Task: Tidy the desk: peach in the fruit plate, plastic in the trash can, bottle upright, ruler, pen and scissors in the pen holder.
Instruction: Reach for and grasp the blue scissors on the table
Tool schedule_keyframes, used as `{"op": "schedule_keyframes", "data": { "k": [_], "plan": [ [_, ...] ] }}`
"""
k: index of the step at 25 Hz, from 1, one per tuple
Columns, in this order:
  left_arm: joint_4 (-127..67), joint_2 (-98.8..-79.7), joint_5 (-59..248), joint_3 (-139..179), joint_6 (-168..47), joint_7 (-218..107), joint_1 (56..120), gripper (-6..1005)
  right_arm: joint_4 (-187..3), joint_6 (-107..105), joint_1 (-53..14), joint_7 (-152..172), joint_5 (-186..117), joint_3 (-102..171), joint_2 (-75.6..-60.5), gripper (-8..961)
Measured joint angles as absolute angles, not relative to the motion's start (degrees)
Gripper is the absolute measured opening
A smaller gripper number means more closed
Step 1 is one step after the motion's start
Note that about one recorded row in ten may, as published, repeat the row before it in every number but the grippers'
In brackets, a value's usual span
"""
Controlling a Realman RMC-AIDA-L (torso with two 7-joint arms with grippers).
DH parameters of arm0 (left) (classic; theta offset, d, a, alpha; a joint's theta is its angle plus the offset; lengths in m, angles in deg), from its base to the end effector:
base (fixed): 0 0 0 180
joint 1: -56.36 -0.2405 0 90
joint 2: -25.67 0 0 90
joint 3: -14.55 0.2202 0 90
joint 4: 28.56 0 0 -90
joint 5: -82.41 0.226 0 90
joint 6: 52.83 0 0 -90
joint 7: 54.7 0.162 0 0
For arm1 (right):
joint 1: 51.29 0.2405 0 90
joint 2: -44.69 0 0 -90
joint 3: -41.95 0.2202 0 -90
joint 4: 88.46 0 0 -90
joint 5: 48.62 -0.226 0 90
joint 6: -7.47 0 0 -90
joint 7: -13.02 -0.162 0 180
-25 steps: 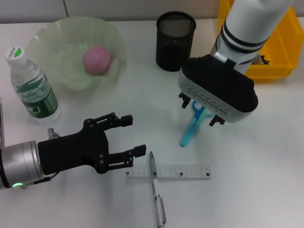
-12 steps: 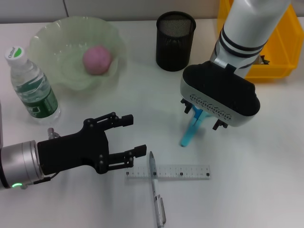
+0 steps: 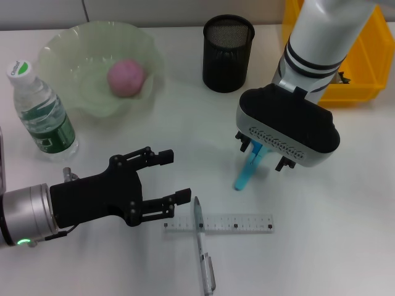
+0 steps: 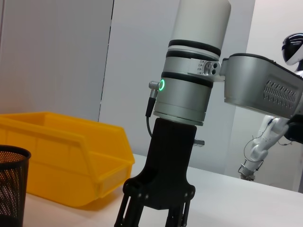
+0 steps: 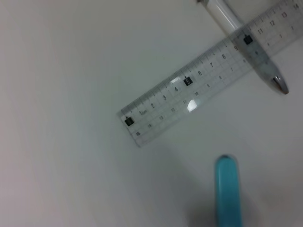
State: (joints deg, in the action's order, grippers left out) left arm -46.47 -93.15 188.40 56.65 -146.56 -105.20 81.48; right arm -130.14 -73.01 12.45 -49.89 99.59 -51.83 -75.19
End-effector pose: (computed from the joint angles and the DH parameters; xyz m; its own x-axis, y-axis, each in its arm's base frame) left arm -0.2547 0.2645 -0.0468 0.7474 0.1773 0.6403 0.3312 -0.9349 -0.1277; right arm 0.1174 0.3757 -0.0849 0.3636 0.8469 0.3880 0.6702 -0.5271 0.5225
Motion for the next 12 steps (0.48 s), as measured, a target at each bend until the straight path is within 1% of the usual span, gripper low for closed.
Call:
{"op": "schedule_keyframes", "data": {
  "k": [12],
  "plan": [
    [-46.4, -93.16, 188.3, 56.6, -146.7, -105.2, 81.7, 799, -128.7, -71.7, 12.6, -48.7, 99.6, -51.8, -75.2, 693]
  ]
}}
